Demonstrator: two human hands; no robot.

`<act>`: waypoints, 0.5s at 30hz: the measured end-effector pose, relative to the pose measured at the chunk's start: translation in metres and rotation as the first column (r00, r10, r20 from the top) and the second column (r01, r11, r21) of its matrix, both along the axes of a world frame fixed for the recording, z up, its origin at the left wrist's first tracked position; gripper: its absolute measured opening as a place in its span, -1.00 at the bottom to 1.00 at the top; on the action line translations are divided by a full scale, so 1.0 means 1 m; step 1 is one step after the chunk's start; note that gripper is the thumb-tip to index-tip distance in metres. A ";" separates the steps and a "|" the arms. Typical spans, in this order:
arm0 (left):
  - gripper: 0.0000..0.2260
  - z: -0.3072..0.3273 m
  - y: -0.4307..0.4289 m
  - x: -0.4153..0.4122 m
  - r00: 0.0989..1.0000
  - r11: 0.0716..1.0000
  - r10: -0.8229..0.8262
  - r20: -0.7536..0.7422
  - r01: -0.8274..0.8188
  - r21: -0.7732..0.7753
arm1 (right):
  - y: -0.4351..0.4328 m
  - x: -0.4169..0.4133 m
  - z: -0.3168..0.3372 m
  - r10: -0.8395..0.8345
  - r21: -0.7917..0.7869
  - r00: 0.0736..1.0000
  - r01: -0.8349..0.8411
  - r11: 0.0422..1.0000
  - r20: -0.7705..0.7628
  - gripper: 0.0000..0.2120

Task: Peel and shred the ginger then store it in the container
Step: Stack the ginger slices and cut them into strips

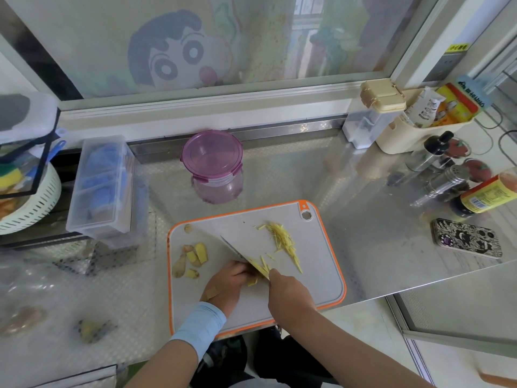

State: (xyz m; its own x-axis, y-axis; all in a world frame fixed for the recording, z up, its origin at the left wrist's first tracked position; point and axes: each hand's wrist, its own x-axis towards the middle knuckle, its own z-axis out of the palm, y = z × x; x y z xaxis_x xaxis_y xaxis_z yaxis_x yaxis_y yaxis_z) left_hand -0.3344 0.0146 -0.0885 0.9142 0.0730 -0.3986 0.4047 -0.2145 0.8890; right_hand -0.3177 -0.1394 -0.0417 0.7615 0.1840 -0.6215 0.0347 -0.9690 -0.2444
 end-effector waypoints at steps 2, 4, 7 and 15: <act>-0.82 0.001 -0.001 -0.001 0.999 1.000 0.027 -0.028 -0.027 -0.015 | -0.001 0.001 0.001 -0.004 0.009 1.000 0.004 1.000 0.007 -0.83; -0.87 -0.001 0.001 0.001 0.998 0.998 0.043 -0.053 -0.045 -0.047 | -0.001 0.000 0.003 0.003 0.015 1.000 -0.003 1.000 0.015 -0.83; -0.86 0.002 0.002 0.002 0.998 0.999 0.022 -0.053 -0.024 -0.045 | -0.002 -0.004 0.008 0.012 0.014 0.999 -0.012 1.000 0.030 -0.80; -0.81 -0.005 0.005 -0.001 0.993 0.984 -0.119 0.024 0.115 0.134 | -0.009 -0.015 0.011 0.005 -0.007 1.000 -0.005 1.000 0.009 -0.75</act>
